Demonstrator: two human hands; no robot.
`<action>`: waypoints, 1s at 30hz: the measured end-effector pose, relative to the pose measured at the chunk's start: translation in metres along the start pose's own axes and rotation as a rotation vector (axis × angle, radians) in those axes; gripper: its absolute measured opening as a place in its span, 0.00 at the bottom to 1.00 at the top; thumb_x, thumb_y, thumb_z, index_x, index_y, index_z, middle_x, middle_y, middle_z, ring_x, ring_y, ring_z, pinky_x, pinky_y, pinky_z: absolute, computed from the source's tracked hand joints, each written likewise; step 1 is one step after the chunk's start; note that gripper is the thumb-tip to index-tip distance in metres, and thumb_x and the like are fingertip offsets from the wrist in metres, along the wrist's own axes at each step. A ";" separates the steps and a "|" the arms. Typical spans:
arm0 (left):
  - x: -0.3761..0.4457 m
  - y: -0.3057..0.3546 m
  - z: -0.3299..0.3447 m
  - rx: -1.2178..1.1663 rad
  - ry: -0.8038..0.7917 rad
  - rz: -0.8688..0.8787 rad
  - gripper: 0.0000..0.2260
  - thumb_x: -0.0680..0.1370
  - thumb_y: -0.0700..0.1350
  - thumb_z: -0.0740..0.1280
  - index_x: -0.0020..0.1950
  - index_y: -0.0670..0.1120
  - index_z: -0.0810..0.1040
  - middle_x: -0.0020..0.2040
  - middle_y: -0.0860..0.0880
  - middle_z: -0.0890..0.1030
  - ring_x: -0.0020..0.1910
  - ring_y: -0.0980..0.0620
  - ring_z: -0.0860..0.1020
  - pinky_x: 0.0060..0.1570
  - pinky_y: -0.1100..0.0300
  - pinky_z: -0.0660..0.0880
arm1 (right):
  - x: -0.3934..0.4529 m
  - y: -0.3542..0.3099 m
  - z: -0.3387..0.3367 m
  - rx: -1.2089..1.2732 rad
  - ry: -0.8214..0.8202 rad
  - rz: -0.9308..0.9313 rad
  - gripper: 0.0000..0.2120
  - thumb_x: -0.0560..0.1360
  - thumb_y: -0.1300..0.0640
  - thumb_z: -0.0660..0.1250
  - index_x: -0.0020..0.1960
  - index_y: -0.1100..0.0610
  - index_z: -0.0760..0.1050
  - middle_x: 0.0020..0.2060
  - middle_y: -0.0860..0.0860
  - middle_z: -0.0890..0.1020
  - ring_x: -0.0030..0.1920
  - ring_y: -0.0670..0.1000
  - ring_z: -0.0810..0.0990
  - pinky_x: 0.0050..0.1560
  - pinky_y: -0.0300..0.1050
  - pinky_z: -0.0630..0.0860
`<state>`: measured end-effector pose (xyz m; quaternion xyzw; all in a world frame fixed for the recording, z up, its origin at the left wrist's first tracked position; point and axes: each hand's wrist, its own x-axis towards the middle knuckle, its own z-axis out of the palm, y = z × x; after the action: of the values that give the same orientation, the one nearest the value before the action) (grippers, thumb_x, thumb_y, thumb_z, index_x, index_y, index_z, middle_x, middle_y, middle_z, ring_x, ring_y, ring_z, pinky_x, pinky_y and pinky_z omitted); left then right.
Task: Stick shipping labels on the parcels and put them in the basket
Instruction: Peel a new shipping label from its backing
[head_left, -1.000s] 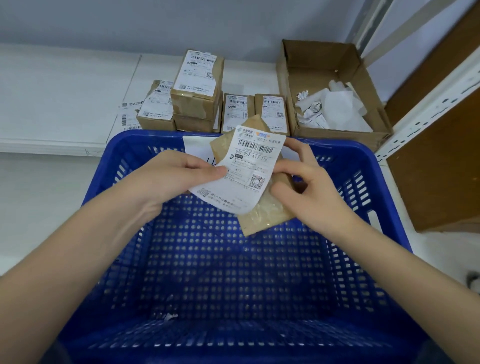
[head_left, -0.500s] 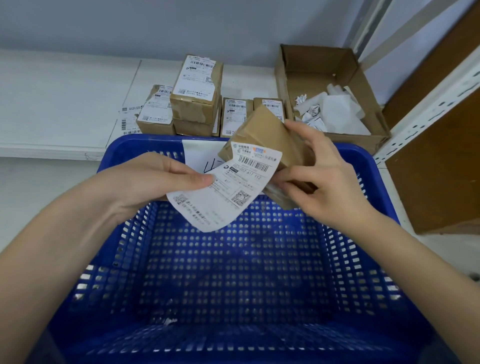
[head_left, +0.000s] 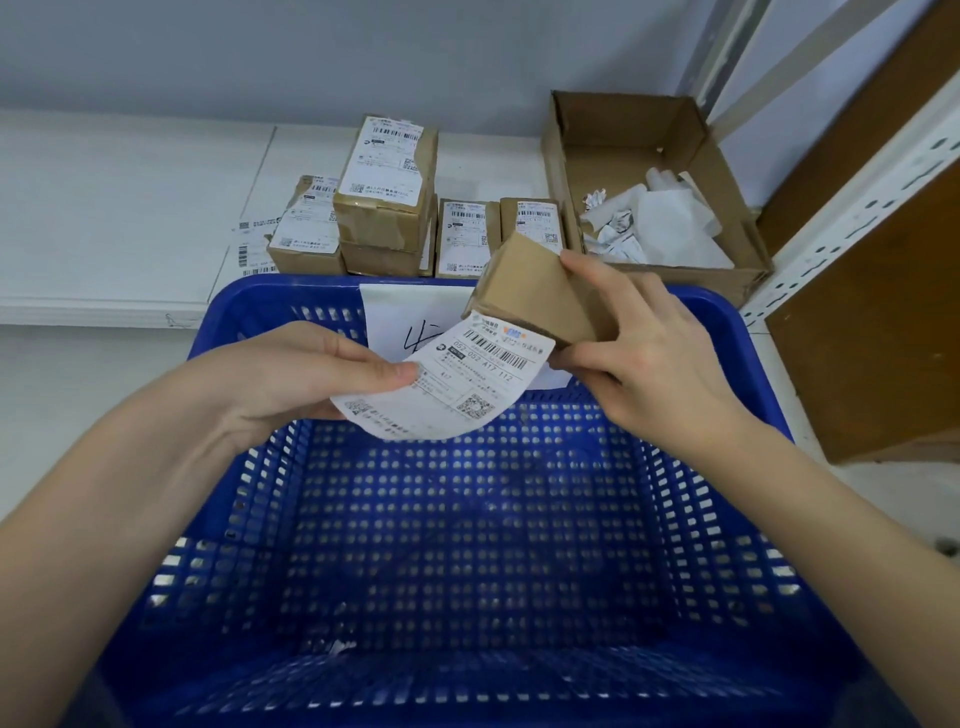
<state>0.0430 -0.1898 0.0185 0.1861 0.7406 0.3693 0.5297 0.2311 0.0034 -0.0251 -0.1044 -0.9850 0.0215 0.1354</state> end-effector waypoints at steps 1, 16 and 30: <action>-0.001 -0.001 -0.001 0.021 -0.010 -0.004 0.17 0.64 0.49 0.73 0.48 0.41 0.85 0.46 0.46 0.86 0.47 0.53 0.84 0.45 0.66 0.80 | 0.000 0.003 0.000 -0.021 -0.003 0.009 0.05 0.69 0.59 0.74 0.43 0.51 0.84 0.70 0.59 0.69 0.59 0.65 0.71 0.45 0.58 0.74; -0.003 -0.009 -0.011 -0.340 0.002 0.073 0.33 0.45 0.55 0.85 0.47 0.47 0.86 0.52 0.44 0.85 0.49 0.48 0.84 0.52 0.55 0.74 | 0.006 -0.006 0.002 1.118 0.096 0.696 0.09 0.72 0.57 0.72 0.43 0.42 0.83 0.64 0.42 0.72 0.63 0.48 0.73 0.62 0.51 0.74; 0.002 -0.012 0.036 -0.604 0.077 0.005 0.17 0.69 0.50 0.70 0.56 0.46 0.82 0.52 0.46 0.85 0.49 0.45 0.84 0.45 0.47 0.81 | 0.003 -0.044 0.018 1.320 0.096 0.694 0.09 0.76 0.59 0.67 0.47 0.46 0.81 0.53 0.49 0.82 0.49 0.44 0.81 0.51 0.41 0.77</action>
<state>0.0769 -0.1837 0.0020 0.0079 0.6162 0.5808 0.5319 0.2143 -0.0391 -0.0387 -0.3072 -0.6707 0.6454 0.1983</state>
